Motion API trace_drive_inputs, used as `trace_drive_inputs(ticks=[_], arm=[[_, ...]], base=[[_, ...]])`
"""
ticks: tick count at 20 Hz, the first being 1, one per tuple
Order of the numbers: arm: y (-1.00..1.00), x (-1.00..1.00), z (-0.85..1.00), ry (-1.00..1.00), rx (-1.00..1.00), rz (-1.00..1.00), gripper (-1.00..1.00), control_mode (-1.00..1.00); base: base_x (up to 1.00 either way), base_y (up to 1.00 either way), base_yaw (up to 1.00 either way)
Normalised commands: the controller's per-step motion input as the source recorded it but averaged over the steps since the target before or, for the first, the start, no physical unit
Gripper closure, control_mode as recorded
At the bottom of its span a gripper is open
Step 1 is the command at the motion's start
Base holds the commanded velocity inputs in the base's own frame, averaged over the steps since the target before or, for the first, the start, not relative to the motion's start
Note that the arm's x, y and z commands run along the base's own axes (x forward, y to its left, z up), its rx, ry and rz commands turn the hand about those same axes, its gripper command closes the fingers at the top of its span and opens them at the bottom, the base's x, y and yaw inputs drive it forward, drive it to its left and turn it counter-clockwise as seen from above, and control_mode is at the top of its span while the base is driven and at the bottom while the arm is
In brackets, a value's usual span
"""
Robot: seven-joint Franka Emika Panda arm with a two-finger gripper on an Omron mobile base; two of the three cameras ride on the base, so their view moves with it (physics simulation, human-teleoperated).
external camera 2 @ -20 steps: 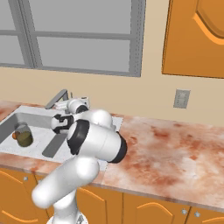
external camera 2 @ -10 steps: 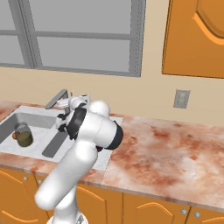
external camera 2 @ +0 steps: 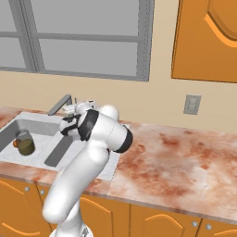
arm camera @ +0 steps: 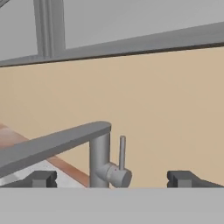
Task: Pick the jar and kettle and place them in the sink. Then turn on the water.
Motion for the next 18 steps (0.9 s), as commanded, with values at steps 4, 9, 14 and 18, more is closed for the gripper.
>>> trace_drive_inputs(ticks=[4, 9, 14, 18], arm=[[0.03, 0.25, -0.15, -0.09, 0.00, 0.00, -1.00, -1.00], [0.11, 0.12, -0.05, -0.06, 0.00, 0.00, -1.00, -1.00], [0.03, 0.30, 0.00, 0.00, 0.00, 0.00, -1.00, -1.00], [0.00, 0.40, 0.00, 0.00, 0.00, 0.00, -1.00, -1.00]], base=[[0.00, 0.00, 0.00], [0.00, 0.00, 0.00], [0.00, 0.00, 0.00], [0.00, 0.00, 0.00]])
